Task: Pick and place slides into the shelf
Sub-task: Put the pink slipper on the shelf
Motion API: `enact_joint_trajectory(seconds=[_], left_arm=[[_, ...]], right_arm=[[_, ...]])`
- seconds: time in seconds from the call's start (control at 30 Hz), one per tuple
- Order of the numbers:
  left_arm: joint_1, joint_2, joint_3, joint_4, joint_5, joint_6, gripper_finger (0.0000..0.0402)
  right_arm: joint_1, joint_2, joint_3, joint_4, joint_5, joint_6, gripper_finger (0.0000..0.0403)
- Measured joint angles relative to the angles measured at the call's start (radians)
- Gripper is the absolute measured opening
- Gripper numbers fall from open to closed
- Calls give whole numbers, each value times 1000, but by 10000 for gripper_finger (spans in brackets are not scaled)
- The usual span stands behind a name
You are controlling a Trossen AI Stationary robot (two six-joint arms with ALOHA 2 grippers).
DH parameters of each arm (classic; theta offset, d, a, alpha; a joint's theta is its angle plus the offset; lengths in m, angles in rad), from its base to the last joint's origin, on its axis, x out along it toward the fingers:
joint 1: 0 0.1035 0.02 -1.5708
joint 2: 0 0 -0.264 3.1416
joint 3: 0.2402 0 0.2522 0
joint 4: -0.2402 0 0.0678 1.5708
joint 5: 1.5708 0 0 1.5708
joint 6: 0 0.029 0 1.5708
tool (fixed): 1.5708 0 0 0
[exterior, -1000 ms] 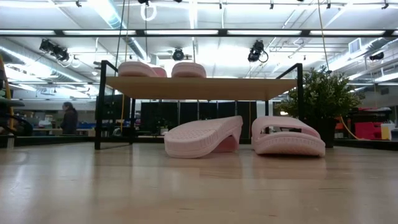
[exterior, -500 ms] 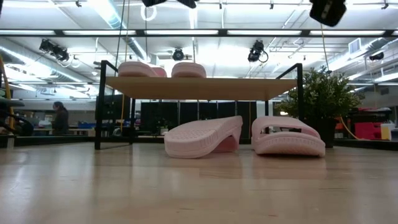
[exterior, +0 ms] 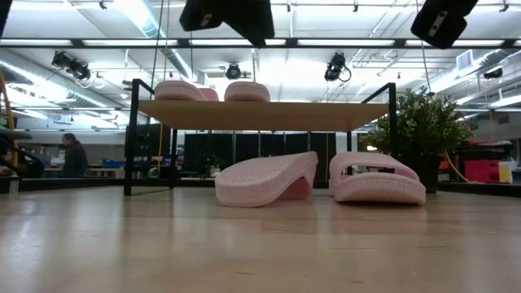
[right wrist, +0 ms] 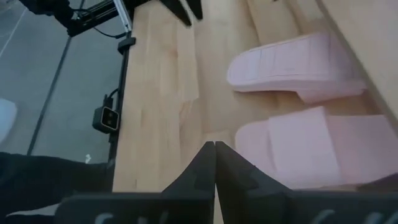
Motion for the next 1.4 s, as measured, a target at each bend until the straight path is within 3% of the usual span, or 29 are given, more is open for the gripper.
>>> enact_joint_trajectory(seconds=[0.5,0.8,0.97,1.13,1.27,1.4], left_arm=[[-138,68,1,4,-26,-190,85],[-190,108,-1,9,-53,-205,84],[-210,121,-57,83,-67,-204,70],[-219,120,-200,254,-117,-255,56],[-218,120,-319,299,-201,-440,50],[-219,120,-380,303,-270,-622,56]], right_arm=[[57,90,0,123,-16,23,25],[161,154,26,191,18,2,25],[211,280,184,132,128,-74,23],[236,432,452,-129,322,-163,18],[238,511,624,-224,383,-187,14],[238,542,706,-232,389,-179,14]])
